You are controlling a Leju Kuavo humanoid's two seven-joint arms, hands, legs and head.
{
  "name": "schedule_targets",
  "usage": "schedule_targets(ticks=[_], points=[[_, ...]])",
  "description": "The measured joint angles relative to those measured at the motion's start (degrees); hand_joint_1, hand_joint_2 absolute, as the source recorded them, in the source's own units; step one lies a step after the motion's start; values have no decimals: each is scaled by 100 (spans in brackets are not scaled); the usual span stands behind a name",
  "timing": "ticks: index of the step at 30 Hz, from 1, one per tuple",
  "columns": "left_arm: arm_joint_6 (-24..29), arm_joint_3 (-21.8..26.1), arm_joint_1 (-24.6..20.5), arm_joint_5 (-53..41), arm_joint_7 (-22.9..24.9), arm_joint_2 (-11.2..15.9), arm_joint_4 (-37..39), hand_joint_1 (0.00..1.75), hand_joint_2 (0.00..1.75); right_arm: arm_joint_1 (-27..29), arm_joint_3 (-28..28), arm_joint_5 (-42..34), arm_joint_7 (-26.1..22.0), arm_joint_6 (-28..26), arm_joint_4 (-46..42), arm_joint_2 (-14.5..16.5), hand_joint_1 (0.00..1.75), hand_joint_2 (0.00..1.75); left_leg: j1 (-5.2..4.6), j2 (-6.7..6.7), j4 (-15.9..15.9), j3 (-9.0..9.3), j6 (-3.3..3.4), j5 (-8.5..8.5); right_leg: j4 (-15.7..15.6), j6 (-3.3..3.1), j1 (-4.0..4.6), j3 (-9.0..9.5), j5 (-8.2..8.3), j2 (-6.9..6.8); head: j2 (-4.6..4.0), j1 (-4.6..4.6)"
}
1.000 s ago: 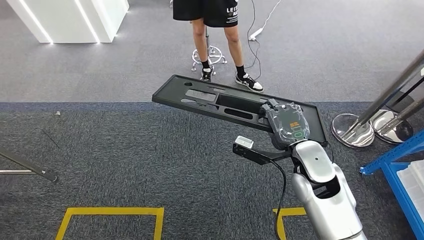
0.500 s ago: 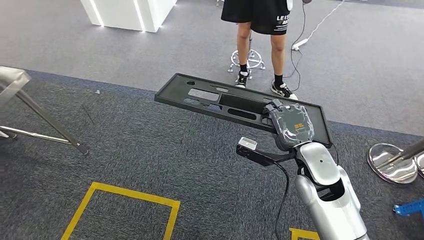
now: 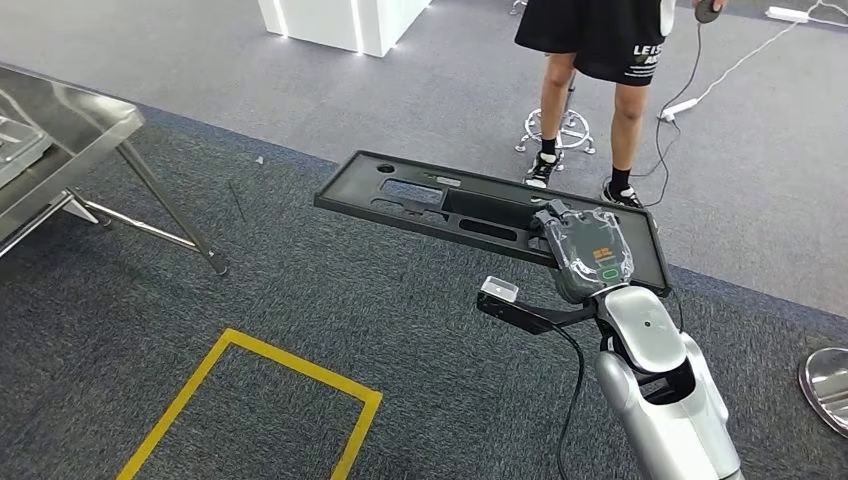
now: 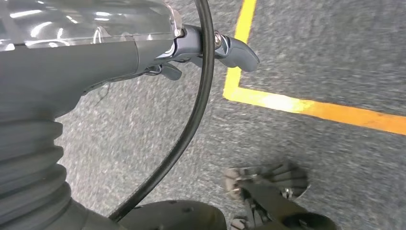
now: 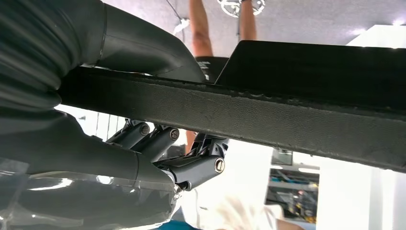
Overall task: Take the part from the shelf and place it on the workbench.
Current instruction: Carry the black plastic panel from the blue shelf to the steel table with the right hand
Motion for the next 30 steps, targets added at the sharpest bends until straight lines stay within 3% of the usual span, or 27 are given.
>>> schedule_targets(ticks=[2,5,7,9,11,12,13,14,16,18,20,22,24,26,27,28,30], points=[[-8,0,4,-5,7,3,0,0,175,22,1,68,7,-13,-2,4,175,175,-65,154,-417,208,78,75,-16,46,18,32,-20,-110,0,1],[-1,-1,22,-43,40,2,0,0,175,92,31,155,26,-40,-5,49,175,175,-81,6,-503,230,179,99,-43,131,21,79,-43,-218,0,1],[11,-2,26,-64,65,-2,0,0,175,160,53,190,34,-90,-21,69,175,175,-40,-115,-582,276,249,144,185,172,3,-7,-209,25,0,1],[20,-2,9,-70,77,-3,0,0,175,256,58,205,37,-153,-36,72,175,175,-21,-240,-609,293,296,165,853,186,-20,-347,-538,348,0,1],[25,-2,-2,-70,90,-1,0,0,175,373,59,214,35,-180,-40,73,175,175,-24,-399,-599,293,309,164,1484,197,-28,-713,-719,442,0,2],[26,-2,-2,-73,104,0,0,0,175,430,59,218,33,-184,-46,74,175,175,-24,-492,-587,294,307,158,1537,201,-32,-785,-645,453,0,2],[29,-2,1,-83,122,1,0,0,175,477,59,222,32,-186,-57,74,175,175,-23,-582,-569,296,299,149,1389,201,-38,-757,-476,466,0,2],[37,-3,8,-97,148,0,0,0,175,514,58,226,32,-191,-80,74,175,175,-21,-674,-542,297,285,133,1040,197,-50,-629,-227,527,0,2],[67,-6,15,-137,198,0,0,0,175,558,57,229,30,-210,-129,76,175,175,-24,-822,-475,265,241,97,334,193,-88,-344,98,824,0,2],[98,-11,13,-166,229,3,0,0,175,606,57,235,23,-225,-167,81,175,175,-6,-951,-439,209,180,87,57,188,-92,-239,148,984,0,1],[109,-15,25,-175,239,8,0,0,175,637,57,246,16,-225,-186,90,175,175,20,-1030,-439,171,113,89,17,144,-82,-214,160,840,0,1],[108,-16,34,-168,249,13,0,0,175,642,57,256,21,-225,-196,104,175,175,1,-746,-265,92,54,-30,-42,68,-89,-157,167,688,0,0],[108,-15,20,-158,262,21,0,0,175,646,57,263,29,-225,-212,116,175,175,1,-356,337,-185,4,-349,-71,12,-74,-113,153,522,0,1],[111,-13,8,-153,274,31,0,0,175,650,57,277,23,-221,-222,121,175,175,37,-255,1027,-536,-40,-607,-68,-1,-61,-94,128,342,0,1],[112,-12,7,-152,282,36,0,0,175,652,57,294,18,-217,-222,128,175,175,52,-242,1142,-601,-57,-595,-66,6,-61,-84,114,252,0,1],[113,-11,8,-150,286,41,0,0,175,652,57,312,13,-213,-222,139,175,175,64,-220,1013,-539,-69,-473,-65,17,-63,-67,98,167,0,1],[114,-11,15,-148,292,52,0,0,175,644,57,342,10,-209,-222,163,175,175,68,-37,240,-141,-72,-109,-59,57,-64,-15,55,11,0,1]])
